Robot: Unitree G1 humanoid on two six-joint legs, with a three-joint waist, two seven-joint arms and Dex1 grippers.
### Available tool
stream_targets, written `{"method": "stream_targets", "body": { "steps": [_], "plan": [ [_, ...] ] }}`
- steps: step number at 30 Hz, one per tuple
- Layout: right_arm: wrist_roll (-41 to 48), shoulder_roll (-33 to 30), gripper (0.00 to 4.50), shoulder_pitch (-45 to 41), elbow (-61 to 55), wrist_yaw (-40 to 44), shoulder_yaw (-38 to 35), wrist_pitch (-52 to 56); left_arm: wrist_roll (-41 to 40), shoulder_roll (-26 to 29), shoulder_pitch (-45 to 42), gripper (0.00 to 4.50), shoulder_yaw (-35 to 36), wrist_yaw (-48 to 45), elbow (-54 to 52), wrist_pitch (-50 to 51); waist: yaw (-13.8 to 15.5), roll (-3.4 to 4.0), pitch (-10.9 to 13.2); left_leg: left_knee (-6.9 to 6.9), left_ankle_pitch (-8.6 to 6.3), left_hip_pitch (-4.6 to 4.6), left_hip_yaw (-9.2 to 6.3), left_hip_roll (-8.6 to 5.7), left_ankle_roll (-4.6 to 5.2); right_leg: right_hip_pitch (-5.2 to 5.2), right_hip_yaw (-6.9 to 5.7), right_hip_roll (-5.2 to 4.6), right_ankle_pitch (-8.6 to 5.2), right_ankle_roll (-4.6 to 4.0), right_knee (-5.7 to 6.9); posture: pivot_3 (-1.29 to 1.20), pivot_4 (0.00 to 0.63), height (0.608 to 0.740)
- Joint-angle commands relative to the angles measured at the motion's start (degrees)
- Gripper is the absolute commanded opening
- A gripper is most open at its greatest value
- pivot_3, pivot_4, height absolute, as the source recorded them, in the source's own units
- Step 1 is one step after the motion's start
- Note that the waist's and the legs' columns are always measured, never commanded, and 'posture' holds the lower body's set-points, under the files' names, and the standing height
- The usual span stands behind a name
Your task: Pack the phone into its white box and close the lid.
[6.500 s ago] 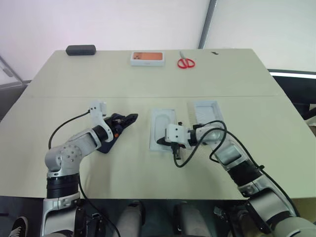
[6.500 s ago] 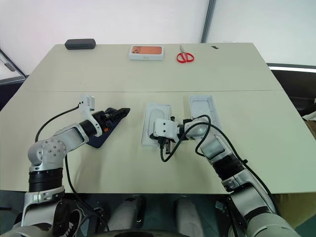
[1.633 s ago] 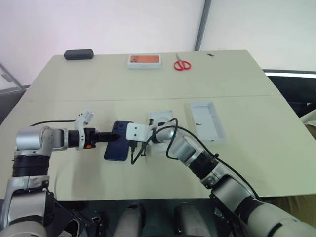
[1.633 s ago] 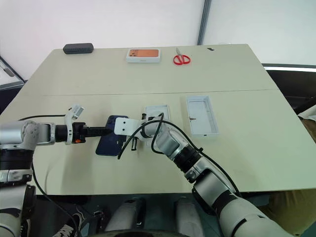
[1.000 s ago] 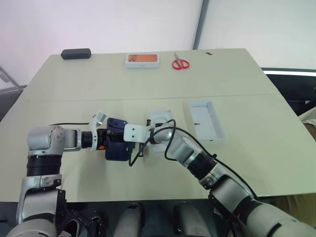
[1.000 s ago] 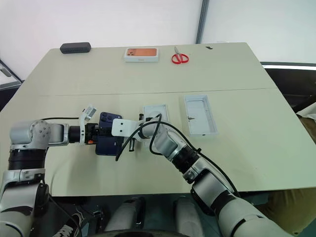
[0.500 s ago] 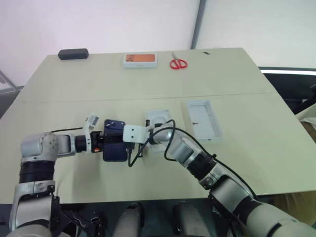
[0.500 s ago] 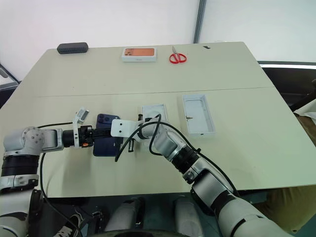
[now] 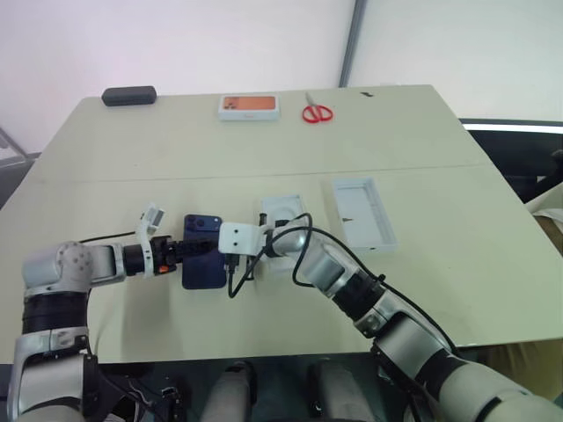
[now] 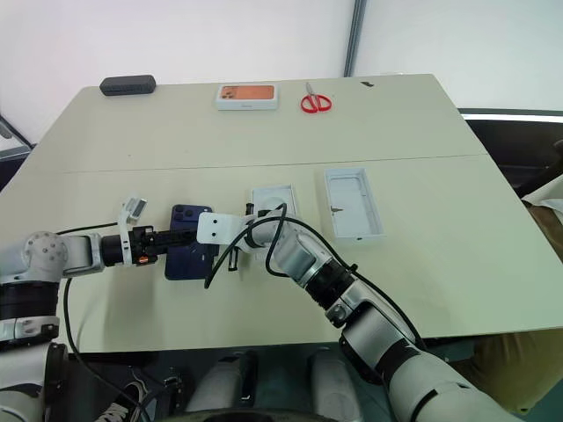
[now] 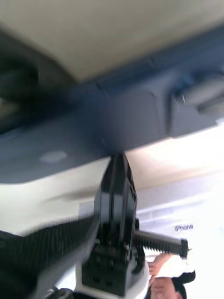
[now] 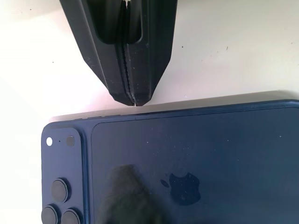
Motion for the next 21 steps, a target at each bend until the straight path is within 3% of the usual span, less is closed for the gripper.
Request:
{"method": "stream_targets", "body": {
  "steps": [1, 3, 16, 18, 21],
  "plan": [
    [0.07, 0.3, 0.0, -0.1, -0.5, 0.06, 0.16, 0.03, -1.99, -1.28, 0.48, 1.48, 1.29, 0.73, -0.77, 1.41, 0.15, -0.01, 0.0, 0.0, 0.0, 0.0, 0.0, 0.0, 0.0, 0.0, 0.0, -0.01, 0.0, 0.0, 0.0, 0.0, 0.15, 0.74],
    [0.04, 0.24, 0.0, 0.01, -0.62, 0.08, 0.2, 0.11, -3.06, -1.55, 0.85, 0.55, 1.69, 0.19, -1.23, 2.24, 0.29, -0.07, 0.0, 0.0, 0.0, -0.01, 0.0, -0.01, 0.0, 0.0, 0.0, 0.0, 0.0, 0.0, 0.0, 0.0, 0.15, 0.74],
    [-0.02, 0.13, 0.0, 0.36, -1.31, 0.24, 0.46, 0.21, -4.99, -1.08, 2.05, 0.55, 3.19, 1.18, -1.27, 2.55, 0.29, -0.07, 0.01, -0.02, 0.01, -0.02, -0.02, 0.0, -0.02, -0.04, -0.01, 0.01, 0.0, -0.04, 0.0, 0.0, 0.15, 0.74],
    [0.12, 0.04, 0.0, 0.35, -1.4, 0.27, 0.28, 0.13, -5.11, -1.13, 1.99, 0.05, 3.95, 1.61, -0.34, 2.71, 0.3, -0.08, 0.01, -0.03, 0.01, -0.02, -0.02, 0.01, -0.02, -0.04, -0.01, 0.0, 0.0, -0.04, 0.0, 0.0, 0.15, 0.74],
    [2.4, -0.14, 0.0, 0.89, -3.17, 1.43, -1.52, 0.48, -5.6, -1.27, 2.32, 0.02, 4.66, 1.8, -0.23, 1.89, 0.28, -0.09, 0.02, -0.04, 0.01, -0.04, -0.03, 0.01, -0.02, -0.07, -0.01, 0.01, 0.0, -0.05, 0.0, 0.0, 0.15, 0.74]
  ]
}}
